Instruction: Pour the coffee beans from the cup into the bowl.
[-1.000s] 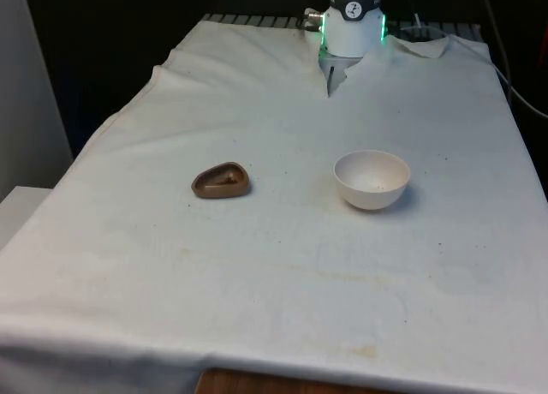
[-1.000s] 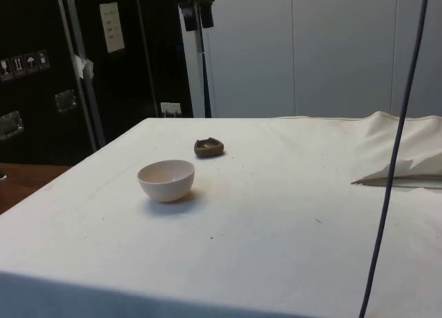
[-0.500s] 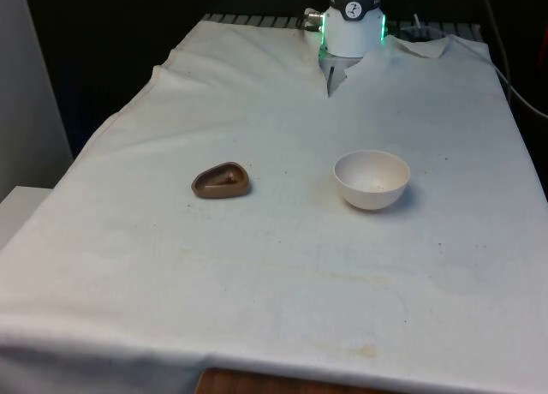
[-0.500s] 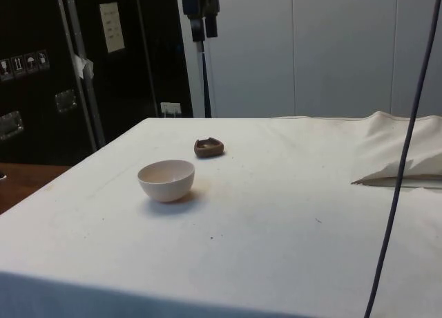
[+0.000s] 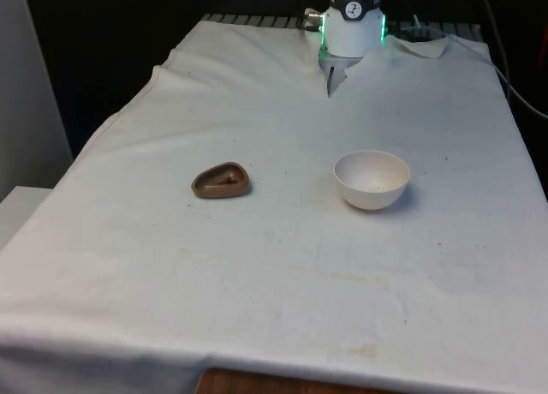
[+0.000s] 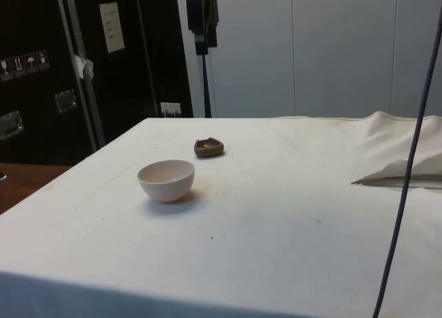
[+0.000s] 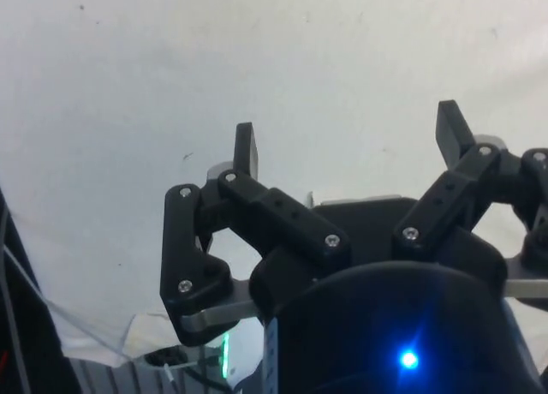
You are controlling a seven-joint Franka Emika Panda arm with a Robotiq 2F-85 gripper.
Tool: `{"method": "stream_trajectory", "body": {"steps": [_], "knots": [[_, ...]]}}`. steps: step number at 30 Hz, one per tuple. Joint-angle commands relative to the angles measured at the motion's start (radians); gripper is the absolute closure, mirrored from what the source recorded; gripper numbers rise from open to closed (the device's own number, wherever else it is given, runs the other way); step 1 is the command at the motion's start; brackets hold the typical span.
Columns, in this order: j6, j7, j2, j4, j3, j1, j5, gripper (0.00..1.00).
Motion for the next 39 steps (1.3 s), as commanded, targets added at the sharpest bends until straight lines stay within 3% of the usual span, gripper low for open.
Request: {"method": "stream_trajectory", "body": {"steps": [1, 11, 20, 21, 29, 30, 32, 39], "knots": [[0.016, 0.002, 0.003, -0.005, 0.001, 0.0, -0.017, 0.0], [0.035, -0.009, 0.024, -0.015, 0.0, 0.0, -0.047, 0.0], [0.106, -0.022, 0.062, -0.036, -0.004, -0.007, -0.084, 0.0], [0.088, -0.021, 0.058, -0.031, -0.002, -0.005, -0.073, 0.0], [0.197, -0.053, 0.085, -0.064, -0.011, -0.019, -0.082, 0.0], [0.176, -0.052, 0.083, -0.058, -0.01, -0.018, -0.074, 0.0], [0.231, -0.068, 0.096, -0.074, -0.015, -0.022, -0.079, 0.0], [0.284, -0.122, 0.131, -0.079, -0.025, -0.028, -0.073, 0.0]]}}
